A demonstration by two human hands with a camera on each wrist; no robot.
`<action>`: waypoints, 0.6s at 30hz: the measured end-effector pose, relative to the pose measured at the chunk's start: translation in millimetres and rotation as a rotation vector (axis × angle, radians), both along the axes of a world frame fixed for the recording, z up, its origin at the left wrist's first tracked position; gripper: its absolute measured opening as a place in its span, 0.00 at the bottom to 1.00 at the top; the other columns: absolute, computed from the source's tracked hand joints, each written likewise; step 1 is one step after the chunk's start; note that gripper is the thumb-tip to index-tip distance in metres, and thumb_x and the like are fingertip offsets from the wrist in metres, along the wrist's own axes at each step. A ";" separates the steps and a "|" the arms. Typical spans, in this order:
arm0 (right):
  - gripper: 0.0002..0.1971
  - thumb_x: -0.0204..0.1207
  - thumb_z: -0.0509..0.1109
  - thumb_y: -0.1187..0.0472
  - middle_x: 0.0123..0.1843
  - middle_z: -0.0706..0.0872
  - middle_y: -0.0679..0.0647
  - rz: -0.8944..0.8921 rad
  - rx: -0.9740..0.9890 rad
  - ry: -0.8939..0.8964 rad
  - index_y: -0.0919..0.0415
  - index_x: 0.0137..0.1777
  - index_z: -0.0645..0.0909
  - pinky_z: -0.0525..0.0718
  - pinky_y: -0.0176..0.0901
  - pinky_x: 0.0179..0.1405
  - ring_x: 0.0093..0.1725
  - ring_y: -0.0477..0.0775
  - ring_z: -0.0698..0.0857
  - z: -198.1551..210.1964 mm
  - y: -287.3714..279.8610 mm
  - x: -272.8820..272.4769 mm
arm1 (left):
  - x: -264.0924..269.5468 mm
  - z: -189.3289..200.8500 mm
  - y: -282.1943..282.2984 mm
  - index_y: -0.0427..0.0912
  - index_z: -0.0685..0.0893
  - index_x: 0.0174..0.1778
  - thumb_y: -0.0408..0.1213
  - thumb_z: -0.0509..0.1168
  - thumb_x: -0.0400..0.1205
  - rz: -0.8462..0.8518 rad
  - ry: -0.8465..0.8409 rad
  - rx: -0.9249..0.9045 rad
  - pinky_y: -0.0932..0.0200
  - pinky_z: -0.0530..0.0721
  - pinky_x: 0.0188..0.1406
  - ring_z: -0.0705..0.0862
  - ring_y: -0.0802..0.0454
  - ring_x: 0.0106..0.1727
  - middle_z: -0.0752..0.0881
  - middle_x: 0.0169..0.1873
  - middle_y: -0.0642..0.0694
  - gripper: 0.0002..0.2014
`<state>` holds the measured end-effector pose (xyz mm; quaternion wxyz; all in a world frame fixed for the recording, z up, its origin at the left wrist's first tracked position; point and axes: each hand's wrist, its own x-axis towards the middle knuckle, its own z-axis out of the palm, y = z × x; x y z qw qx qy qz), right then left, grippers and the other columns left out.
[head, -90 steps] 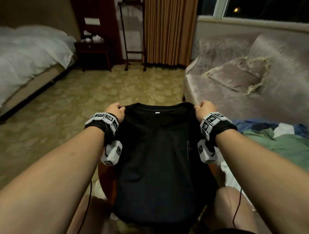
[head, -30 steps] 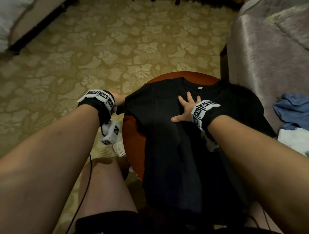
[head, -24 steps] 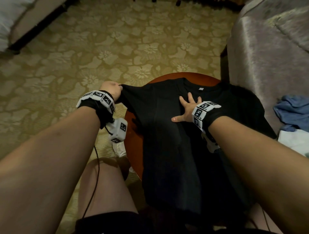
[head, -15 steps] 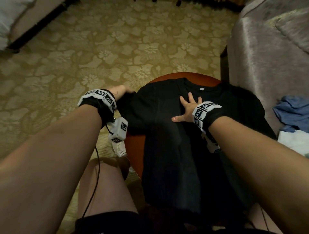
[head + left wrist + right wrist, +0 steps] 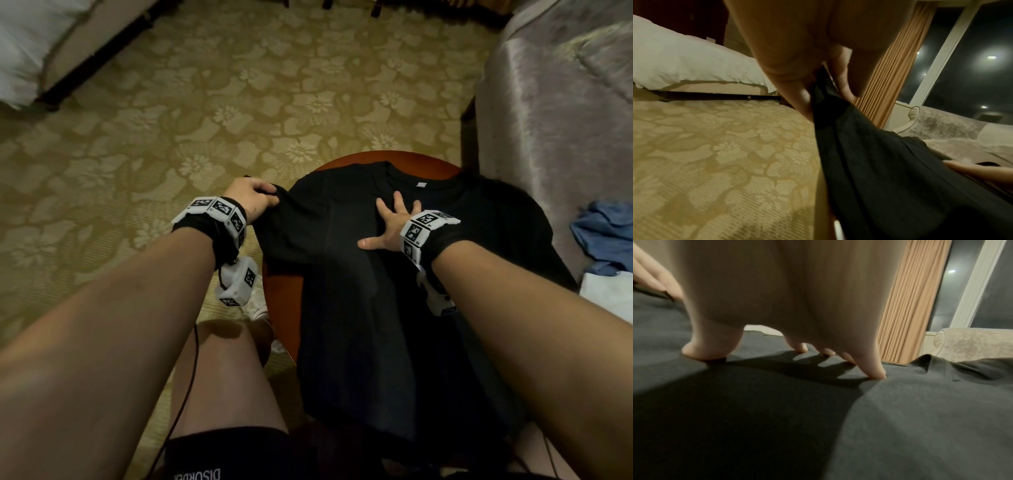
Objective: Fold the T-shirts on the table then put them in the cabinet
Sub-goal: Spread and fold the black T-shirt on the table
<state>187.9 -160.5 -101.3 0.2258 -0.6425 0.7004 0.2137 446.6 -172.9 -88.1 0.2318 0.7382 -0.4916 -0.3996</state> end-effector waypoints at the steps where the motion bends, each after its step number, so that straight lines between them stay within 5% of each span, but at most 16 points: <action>1: 0.55 0.67 0.67 0.28 0.85 0.33 0.53 -0.003 -0.005 -0.008 0.43 0.84 0.36 0.47 0.70 0.79 0.82 0.72 0.38 0.0 0.2 0.0 | 0.5 -1.9 -1.7 0.42 0.81 0.67 0.34 0.72 0.78 -0.005 -0.030 0.026 0.55 0.78 0.65 0.79 0.46 0.66 0.80 0.65 0.42 0.20; 3: 0.55 0.66 0.68 0.28 0.85 0.34 0.53 -0.011 -0.015 -0.024 0.43 0.84 0.37 0.47 0.70 0.79 0.82 0.72 0.38 0.8 0.6 0.6 | 1.0 -1.9 -2.2 0.41 0.71 0.76 0.37 0.76 0.74 -0.057 -0.147 0.058 0.52 0.76 0.69 0.76 0.44 0.71 0.74 0.72 0.41 0.35; 6: 0.55 0.66 0.69 0.29 0.85 0.35 0.53 -0.032 -0.025 -0.061 0.43 0.84 0.39 0.48 0.70 0.80 0.83 0.71 0.38 3.1 4.0 3.6 | 0.0 3.3 -3.8 0.40 0.63 0.80 0.39 0.77 0.73 -0.102 -0.267 0.058 0.48 0.76 0.70 0.73 0.41 0.72 0.68 0.76 0.39 0.41; 11: 0.46 0.71 0.68 0.34 0.86 0.44 0.51 -0.036 -0.153 -0.194 0.45 0.84 0.50 0.52 0.68 0.80 0.84 0.63 0.43 10.7 17.3 6.5 | -4.6 20.8 -6.4 0.37 0.68 0.76 0.32 0.68 0.77 -0.139 -0.375 0.098 0.52 0.80 0.52 0.79 0.38 0.64 0.68 0.75 0.35 0.30; 15: 0.34 0.73 0.70 0.39 0.79 0.64 0.54 0.013 -0.210 -0.142 0.48 0.78 0.69 0.68 0.58 0.75 0.78 0.61 0.63 19.8 28.3 -8.9 | -20.8 34.0 -6.4 0.36 0.72 0.70 0.32 0.66 0.77 -0.189 -0.366 0.073 0.51 0.81 0.53 0.80 0.39 0.61 0.74 0.69 0.36 0.25; 18: 0.35 0.71 0.71 0.38 0.77 0.66 0.52 -0.005 -0.198 -0.098 0.47 0.77 0.70 0.69 0.56 0.73 0.76 0.61 0.63 19.6 37.9 -22.0 | -42.0 42.0 -3.3 0.37 0.70 0.72 0.32 0.66 0.76 -0.230 -0.328 0.036 0.53 0.80 0.51 0.79 0.41 0.61 0.74 0.69 0.37 0.27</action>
